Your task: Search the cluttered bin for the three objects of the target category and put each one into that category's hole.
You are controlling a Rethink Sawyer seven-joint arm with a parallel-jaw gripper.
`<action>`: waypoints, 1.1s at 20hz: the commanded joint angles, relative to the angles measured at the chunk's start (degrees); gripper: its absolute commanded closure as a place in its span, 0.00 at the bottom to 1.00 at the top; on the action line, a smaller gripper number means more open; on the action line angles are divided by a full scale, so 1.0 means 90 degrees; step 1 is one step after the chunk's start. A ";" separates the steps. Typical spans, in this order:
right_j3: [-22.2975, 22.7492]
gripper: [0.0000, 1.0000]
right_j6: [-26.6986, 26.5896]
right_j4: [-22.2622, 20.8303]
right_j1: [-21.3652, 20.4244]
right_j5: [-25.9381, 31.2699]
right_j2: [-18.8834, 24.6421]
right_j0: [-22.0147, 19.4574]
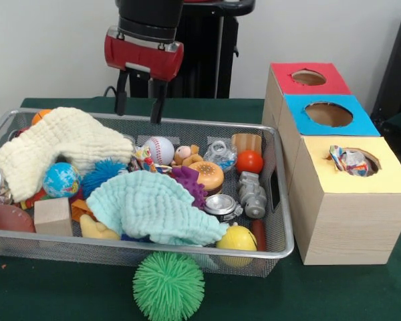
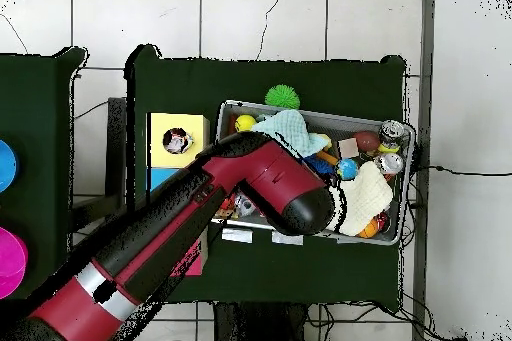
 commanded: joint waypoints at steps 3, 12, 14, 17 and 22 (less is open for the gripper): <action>-0.0652 0.00 0.1034 0.0469 0.0651 0.0285 0.1135 -0.0081; -0.0586 0.00 0.1048 0.0648 0.0829 0.0399 0.1260 0.0004; -0.0577 0.00 0.1008 0.0711 0.0835 0.0480 0.1279 0.0038; -0.0567 0.00 0.1041 0.0770 0.0862 0.0526 0.1292 0.0073; -0.0574 0.00 0.0949 0.0868 0.0915 0.0658 0.1308 0.0072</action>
